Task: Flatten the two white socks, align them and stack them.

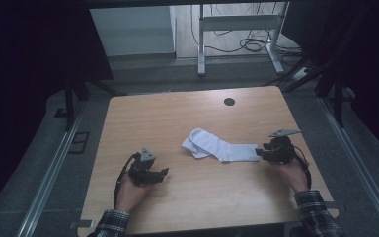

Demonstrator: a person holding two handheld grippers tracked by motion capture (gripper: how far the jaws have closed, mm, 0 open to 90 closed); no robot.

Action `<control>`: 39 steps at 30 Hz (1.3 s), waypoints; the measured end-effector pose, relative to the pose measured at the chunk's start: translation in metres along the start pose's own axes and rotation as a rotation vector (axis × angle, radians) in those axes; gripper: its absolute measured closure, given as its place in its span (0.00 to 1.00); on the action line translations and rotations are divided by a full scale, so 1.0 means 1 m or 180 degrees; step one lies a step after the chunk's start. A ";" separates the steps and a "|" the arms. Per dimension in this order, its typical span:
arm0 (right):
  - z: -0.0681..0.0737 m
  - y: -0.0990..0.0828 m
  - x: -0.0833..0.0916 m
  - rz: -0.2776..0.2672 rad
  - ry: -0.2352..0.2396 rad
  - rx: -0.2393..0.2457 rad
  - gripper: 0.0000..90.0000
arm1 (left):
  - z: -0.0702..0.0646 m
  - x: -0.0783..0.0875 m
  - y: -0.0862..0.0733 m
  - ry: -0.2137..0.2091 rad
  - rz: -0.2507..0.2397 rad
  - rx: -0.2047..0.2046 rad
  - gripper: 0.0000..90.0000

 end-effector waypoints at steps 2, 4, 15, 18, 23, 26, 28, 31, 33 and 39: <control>0.000 -0.001 0.000 -0.0008 -0.0003 -0.0037 0.60 | -0.002 -0.002 0.011 -0.0004 -0.0037 -0.0016 0.38; -0.001 -0.002 0.000 -0.0012 0.0012 -0.0062 0.62 | -0.004 -0.006 0.025 -0.0004 -0.0079 -0.0071 0.40; 0.000 -0.002 -0.003 -0.0001 0.0009 -0.0052 0.74 | -0.024 -0.027 0.094 0.0076 -0.0151 -0.0285 0.49; 0.000 -0.001 -0.003 -0.0001 0.0001 -0.0047 0.74 | -0.027 -0.036 0.105 0.0074 -0.0159 -0.0254 0.52; 0.000 0.000 -0.004 -0.0006 -0.0047 0.0000 0.73 | -0.027 -0.052 0.117 0.0043 -0.0167 -0.0108 0.59; 0.000 0.000 -0.005 -0.0010 -0.0064 -0.0008 0.73 | -0.026 -0.060 0.123 0.0010 -0.0197 0.0026 0.61; 0.000 0.001 -0.006 -0.0012 -0.0063 -0.0018 0.73 | -0.025 -0.064 0.126 -0.0019 -0.0185 0.0085 0.63; 0.000 0.001 -0.009 0.0000 -0.0057 0.0000 0.70 | -0.027 -0.071 0.129 -0.0016 -0.0157 0.0096 0.63; 0.001 0.000 -0.011 0.0028 -0.0066 0.0039 0.69 | -0.028 -0.075 0.130 0.0012 -0.0129 0.0082 0.63; 0.000 -0.003 -0.018 0.0119 -0.0060 0.0029 0.70 | -0.032 -0.086 0.127 -0.0045 -0.0049 0.0089 0.70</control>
Point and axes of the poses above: each handheld gripper's, and its own axes: x roughly backward along the jaws, y roughly out of its top, z roughly to its left, the point moved 4 cm from there along -x, roughly forward along the jaws, and after that the axes turned 14 degrees about y, right-handed, at the moved point
